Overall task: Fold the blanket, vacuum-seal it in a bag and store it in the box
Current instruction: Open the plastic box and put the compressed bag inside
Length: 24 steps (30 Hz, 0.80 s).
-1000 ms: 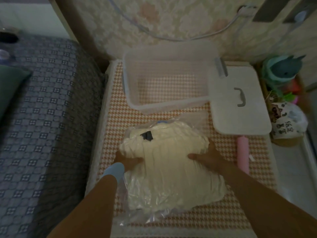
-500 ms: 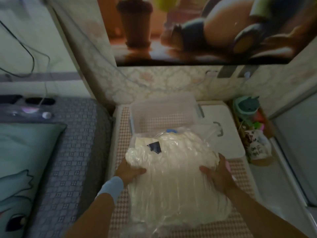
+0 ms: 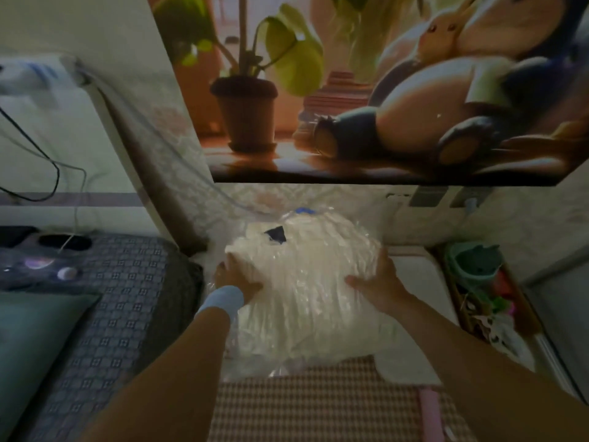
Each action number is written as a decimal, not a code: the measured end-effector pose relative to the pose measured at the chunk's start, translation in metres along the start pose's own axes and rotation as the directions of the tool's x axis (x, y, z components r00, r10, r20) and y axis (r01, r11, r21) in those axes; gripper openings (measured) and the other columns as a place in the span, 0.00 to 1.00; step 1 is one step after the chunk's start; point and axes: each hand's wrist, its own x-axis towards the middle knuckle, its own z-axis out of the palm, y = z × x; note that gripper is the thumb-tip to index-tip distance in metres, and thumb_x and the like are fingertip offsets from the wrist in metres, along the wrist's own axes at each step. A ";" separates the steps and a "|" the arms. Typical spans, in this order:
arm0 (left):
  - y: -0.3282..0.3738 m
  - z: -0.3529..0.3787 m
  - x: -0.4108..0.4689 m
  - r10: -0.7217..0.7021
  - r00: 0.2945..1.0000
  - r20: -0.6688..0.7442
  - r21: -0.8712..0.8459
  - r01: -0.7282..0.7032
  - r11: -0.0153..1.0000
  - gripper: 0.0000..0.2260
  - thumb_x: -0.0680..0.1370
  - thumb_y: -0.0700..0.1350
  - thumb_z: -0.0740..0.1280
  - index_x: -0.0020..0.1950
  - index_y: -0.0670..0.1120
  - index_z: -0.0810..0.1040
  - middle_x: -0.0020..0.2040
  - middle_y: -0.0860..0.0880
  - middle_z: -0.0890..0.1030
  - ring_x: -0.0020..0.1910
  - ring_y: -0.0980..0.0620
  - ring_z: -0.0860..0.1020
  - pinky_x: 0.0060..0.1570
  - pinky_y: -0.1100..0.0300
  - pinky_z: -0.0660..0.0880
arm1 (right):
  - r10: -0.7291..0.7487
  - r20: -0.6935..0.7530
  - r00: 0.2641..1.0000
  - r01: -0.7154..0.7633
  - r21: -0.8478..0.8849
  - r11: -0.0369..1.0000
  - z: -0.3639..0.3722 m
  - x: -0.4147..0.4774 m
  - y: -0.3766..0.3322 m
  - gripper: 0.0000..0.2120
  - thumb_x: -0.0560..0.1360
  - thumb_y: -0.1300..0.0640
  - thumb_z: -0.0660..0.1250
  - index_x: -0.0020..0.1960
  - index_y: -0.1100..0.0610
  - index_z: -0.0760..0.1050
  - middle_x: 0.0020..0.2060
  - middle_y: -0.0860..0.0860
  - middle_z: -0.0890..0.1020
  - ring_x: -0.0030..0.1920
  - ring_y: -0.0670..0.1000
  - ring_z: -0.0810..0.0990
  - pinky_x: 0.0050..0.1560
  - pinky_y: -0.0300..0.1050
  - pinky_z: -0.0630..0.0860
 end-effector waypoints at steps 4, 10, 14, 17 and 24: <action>-0.016 0.048 0.008 0.111 0.963 0.245 0.257 -0.175 0.950 0.42 0.75 0.62 0.65 0.78 0.58 0.40 0.78 0.48 0.39 0.77 0.41 0.46 0.73 0.43 0.55 | 0.015 0.199 0.980 0.069 -0.409 0.910 0.020 0.022 0.017 0.49 0.70 0.29 0.66 0.80 0.42 0.44 0.80 0.46 0.39 0.80 0.53 0.41 0.77 0.63 0.48; -0.019 0.050 0.023 0.113 0.983 0.148 0.309 -0.155 0.939 0.39 0.72 0.67 0.63 0.76 0.60 0.47 0.78 0.49 0.47 0.76 0.41 0.51 0.71 0.36 0.48 | 0.049 -0.186 0.981 -0.018 0.165 0.986 0.003 0.027 0.019 0.35 0.72 0.49 0.76 0.74 0.50 0.66 0.67 0.51 0.72 0.68 0.54 0.71 0.66 0.46 0.70; 0.004 0.042 0.034 0.110 0.989 0.103 0.298 -0.137 0.945 0.47 0.65 0.76 0.61 0.77 0.60 0.45 0.78 0.51 0.38 0.77 0.41 0.42 0.71 0.34 0.46 | 0.337 0.170 0.926 -0.377 0.416 0.827 0.003 0.030 0.032 0.51 0.72 0.39 0.72 0.81 0.45 0.41 0.79 0.53 0.57 0.75 0.59 0.63 0.72 0.57 0.65; -0.004 0.044 0.045 -0.090 0.993 0.082 0.072 0.084 0.994 0.55 0.61 0.75 0.68 0.76 0.62 0.37 0.76 0.48 0.31 0.76 0.39 0.36 0.71 0.33 0.48 | 0.319 0.270 0.908 -0.412 0.448 0.793 0.008 0.028 0.043 0.57 0.67 0.37 0.73 0.81 0.45 0.38 0.79 0.51 0.57 0.74 0.58 0.64 0.72 0.58 0.65; -0.039 0.053 0.041 -0.139 0.987 0.086 -0.065 0.145 0.987 0.58 0.52 0.76 0.70 0.75 0.60 0.47 0.75 0.44 0.55 0.72 0.37 0.61 0.66 0.39 0.67 | 0.209 0.326 0.922 -0.339 0.422 0.841 0.033 -0.001 0.071 0.48 0.61 0.26 0.73 0.75 0.46 0.68 0.63 0.47 0.80 0.61 0.52 0.79 0.67 0.55 0.72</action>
